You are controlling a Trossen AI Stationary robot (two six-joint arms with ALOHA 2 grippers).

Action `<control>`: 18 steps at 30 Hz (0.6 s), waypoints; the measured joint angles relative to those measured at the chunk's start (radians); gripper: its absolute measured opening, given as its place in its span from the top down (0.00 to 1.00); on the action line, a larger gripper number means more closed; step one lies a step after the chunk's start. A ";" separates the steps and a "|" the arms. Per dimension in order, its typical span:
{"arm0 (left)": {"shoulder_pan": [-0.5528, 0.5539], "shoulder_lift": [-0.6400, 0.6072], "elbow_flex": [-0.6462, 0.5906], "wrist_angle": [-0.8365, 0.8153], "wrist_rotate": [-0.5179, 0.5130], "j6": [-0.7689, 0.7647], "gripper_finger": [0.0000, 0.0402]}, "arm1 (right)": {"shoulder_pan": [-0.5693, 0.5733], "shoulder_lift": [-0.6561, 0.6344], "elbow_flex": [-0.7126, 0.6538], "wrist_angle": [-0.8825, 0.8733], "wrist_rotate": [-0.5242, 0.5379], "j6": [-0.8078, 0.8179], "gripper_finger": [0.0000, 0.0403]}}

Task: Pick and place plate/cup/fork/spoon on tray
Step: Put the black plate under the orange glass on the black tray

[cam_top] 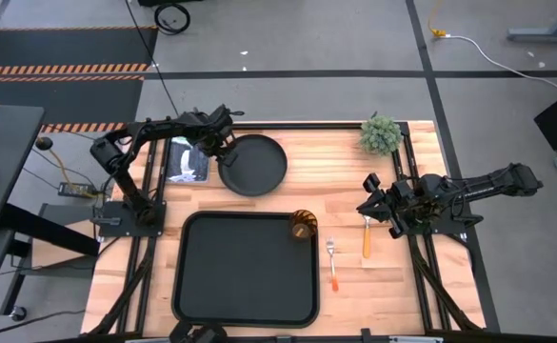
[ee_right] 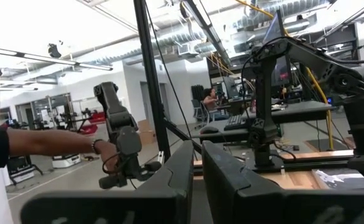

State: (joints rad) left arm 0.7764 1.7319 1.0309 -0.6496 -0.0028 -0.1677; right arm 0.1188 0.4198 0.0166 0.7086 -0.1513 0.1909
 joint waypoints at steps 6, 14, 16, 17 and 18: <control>-0.002 0.004 0.000 0.003 0.022 -0.037 0.67 | 0.000 0.000 0.000 0.000 0.000 0.000 0.90; -0.018 0.003 0.002 0.018 -0.058 -0.150 0.95 | 0.000 0.000 0.000 0.001 0.000 -0.001 0.90; -0.022 0.002 0.003 0.017 -0.061 -0.163 0.97 | 0.000 0.000 0.000 0.001 0.000 -0.001 0.90; -0.023 0.002 0.003 0.017 -0.064 -0.171 0.97 | 0.000 0.000 0.000 0.001 0.000 -0.001 0.90; -0.024 0.002 0.003 0.022 -0.065 -0.182 0.97 | 0.000 0.000 0.000 0.001 0.000 -0.001 0.90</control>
State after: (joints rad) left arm 0.7526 1.7340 1.0336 -0.6279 -0.0681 -0.3498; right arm 0.1188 0.4198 0.0169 0.7097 -0.1513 0.1898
